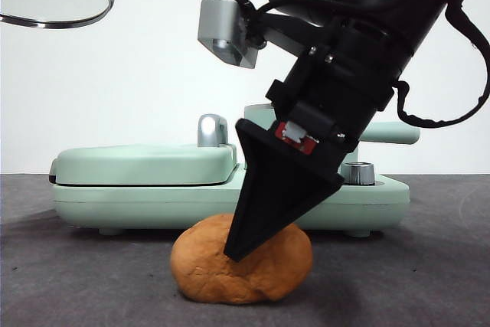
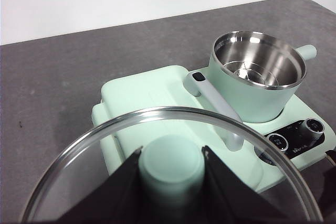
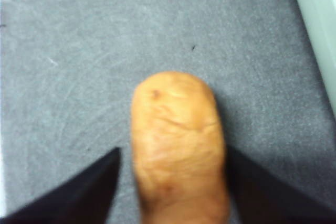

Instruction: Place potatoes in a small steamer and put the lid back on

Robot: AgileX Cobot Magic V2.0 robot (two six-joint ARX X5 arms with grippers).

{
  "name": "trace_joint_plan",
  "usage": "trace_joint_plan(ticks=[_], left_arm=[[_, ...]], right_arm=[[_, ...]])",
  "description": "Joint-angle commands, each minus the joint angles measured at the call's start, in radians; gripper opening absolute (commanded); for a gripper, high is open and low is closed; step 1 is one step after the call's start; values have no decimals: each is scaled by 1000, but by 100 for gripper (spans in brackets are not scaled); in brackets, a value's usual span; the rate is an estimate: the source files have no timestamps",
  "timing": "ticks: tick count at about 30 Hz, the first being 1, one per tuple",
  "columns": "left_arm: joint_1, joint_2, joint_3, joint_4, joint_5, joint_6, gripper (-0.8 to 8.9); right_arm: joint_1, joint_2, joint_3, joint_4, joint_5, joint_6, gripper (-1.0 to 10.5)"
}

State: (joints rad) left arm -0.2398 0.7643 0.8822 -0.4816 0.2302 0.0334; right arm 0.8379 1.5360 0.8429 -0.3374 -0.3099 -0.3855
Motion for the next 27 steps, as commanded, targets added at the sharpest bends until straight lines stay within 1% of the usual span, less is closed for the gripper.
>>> trace_joint_plan(ticks=[1,3,5,7,8,10,11,13,15,18,21,27], left_arm=[[0,0,12,32,-2,8,12],[0,0,12,32,-2,8,12],[-1,0,12,32,-2,8,12],[0,0,12,32,-2,8,12],[0,0,12,32,-2,8,12],[0,2,12,32,-3,8,12],[0,3,12,32,-3,8,12],[0,7,12,32,-3,8,12],[0,12,12,34,-2,8,12],[0,19,12,33,-2,8,12],[0,26,12,33,-2,8,12],[0,42,12,33,-2,8,12]], right_arm=[[12,20,16,-4,4,3,206],[13,11,16,-11,4,13,200],[10,-31,23,-53,16,19,200],[9,-109,58,-149,68,20,200],[8,-154,81,-196,109,26,200],[2,-236,151,-280,192,64,200],[-6,-256,186,-307,211,84,200],[-41,-277,288,-365,212,123,201],[-96,-266,393,-389,213,143,200],[-190,-201,530,-389,214,150,200],[-261,-133,615,-392,210,151,200],[-359,20,742,-396,192,146,200]])
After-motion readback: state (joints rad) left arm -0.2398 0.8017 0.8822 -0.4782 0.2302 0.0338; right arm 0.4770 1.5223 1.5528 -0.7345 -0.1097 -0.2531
